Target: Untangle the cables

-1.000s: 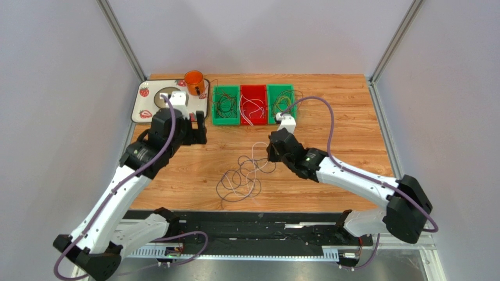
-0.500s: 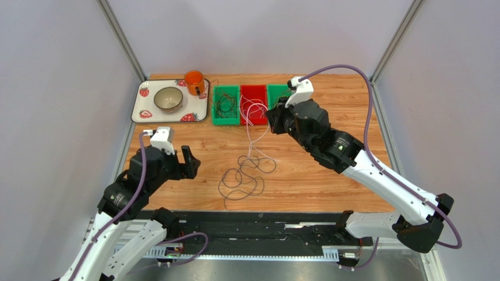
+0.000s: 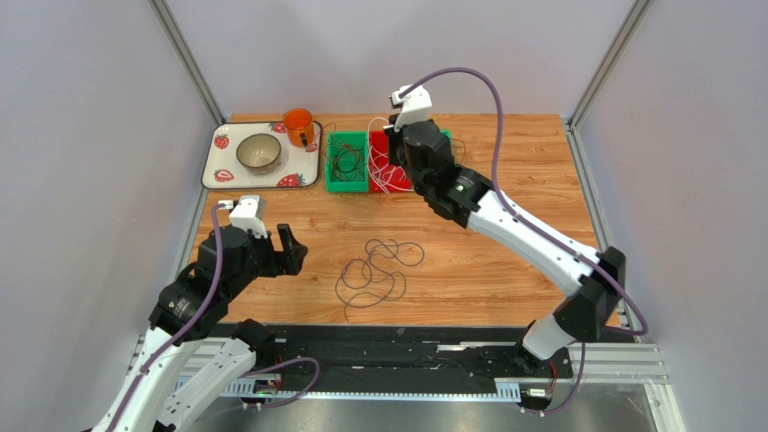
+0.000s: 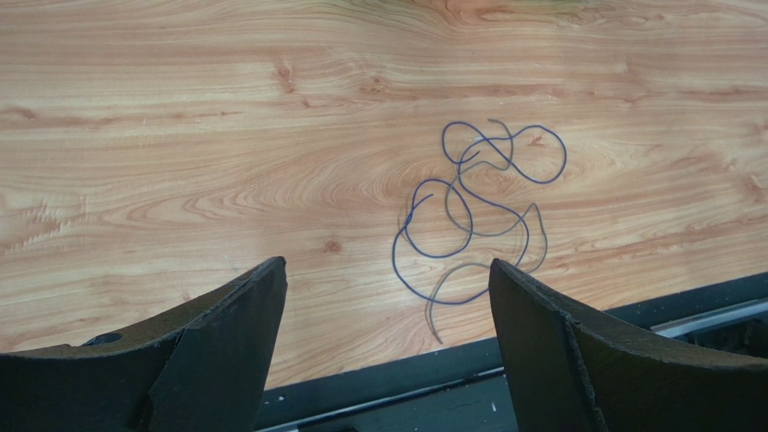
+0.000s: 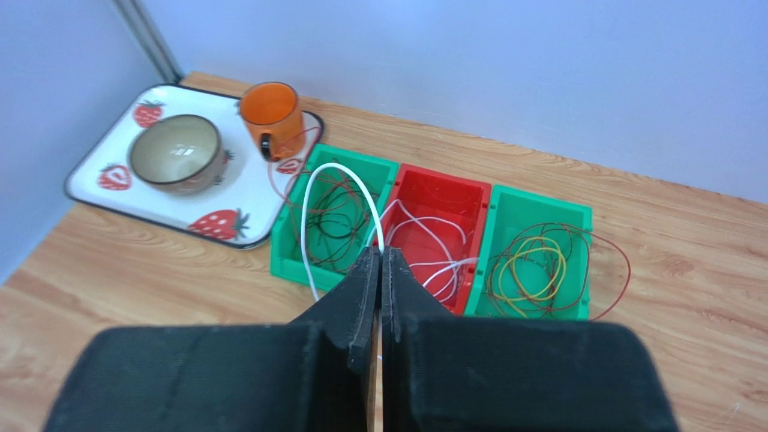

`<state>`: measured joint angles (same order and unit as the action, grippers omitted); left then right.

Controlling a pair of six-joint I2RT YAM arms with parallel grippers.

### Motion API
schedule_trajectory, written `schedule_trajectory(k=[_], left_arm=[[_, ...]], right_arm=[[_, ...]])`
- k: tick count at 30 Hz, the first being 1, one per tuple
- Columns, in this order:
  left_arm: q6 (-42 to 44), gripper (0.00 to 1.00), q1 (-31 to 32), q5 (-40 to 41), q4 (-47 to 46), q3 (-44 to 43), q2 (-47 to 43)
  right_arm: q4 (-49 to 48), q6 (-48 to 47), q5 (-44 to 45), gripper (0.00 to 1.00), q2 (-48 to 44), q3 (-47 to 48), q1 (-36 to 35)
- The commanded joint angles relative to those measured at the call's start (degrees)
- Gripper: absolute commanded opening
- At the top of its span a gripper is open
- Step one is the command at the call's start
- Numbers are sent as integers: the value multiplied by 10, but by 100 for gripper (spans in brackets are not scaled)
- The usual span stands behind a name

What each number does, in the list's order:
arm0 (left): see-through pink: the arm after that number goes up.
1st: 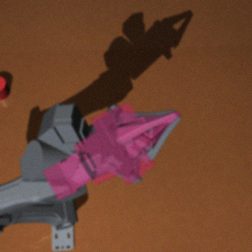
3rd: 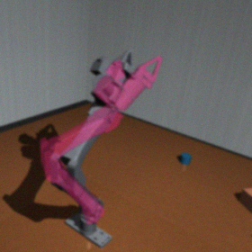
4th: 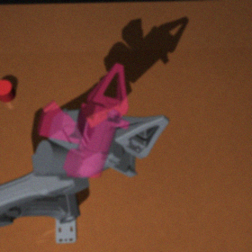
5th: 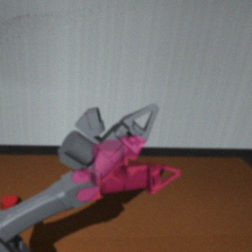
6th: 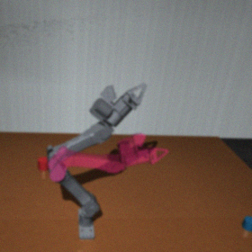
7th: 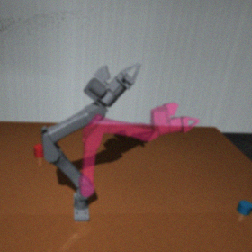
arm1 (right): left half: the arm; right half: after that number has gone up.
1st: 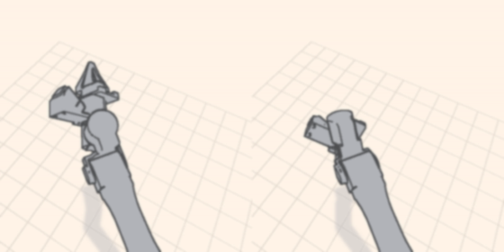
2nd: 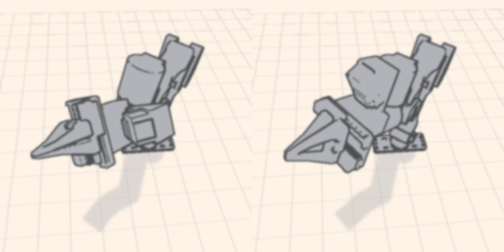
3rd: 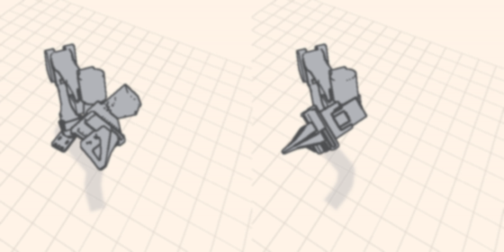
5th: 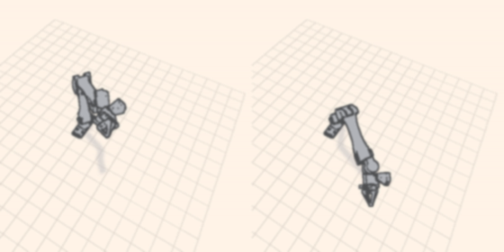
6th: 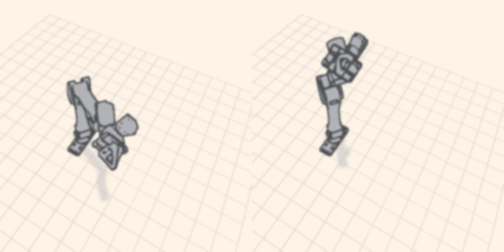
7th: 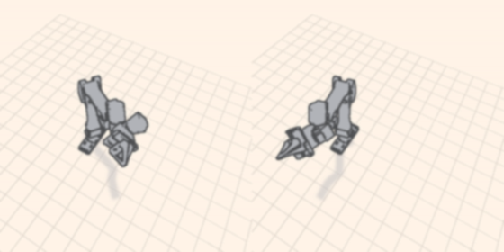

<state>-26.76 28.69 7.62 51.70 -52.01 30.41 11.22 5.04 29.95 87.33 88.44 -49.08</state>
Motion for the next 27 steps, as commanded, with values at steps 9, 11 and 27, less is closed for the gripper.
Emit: schedule_trajectory(k=[9, 11, 27], left_arm=[[-7, 91, 1, 8, 1, -4, -5], [-8, 90, 1, 9, 1, -4, -5], [-10, 89, 0, 14, 2, -4, 0]], right_arm=[[-43, -81, 22, 0, 195, 200, 73], [-43, -85, 20, 0, 213, 212, 77], [-43, -33, 58, 0, 384, 332, 123]])
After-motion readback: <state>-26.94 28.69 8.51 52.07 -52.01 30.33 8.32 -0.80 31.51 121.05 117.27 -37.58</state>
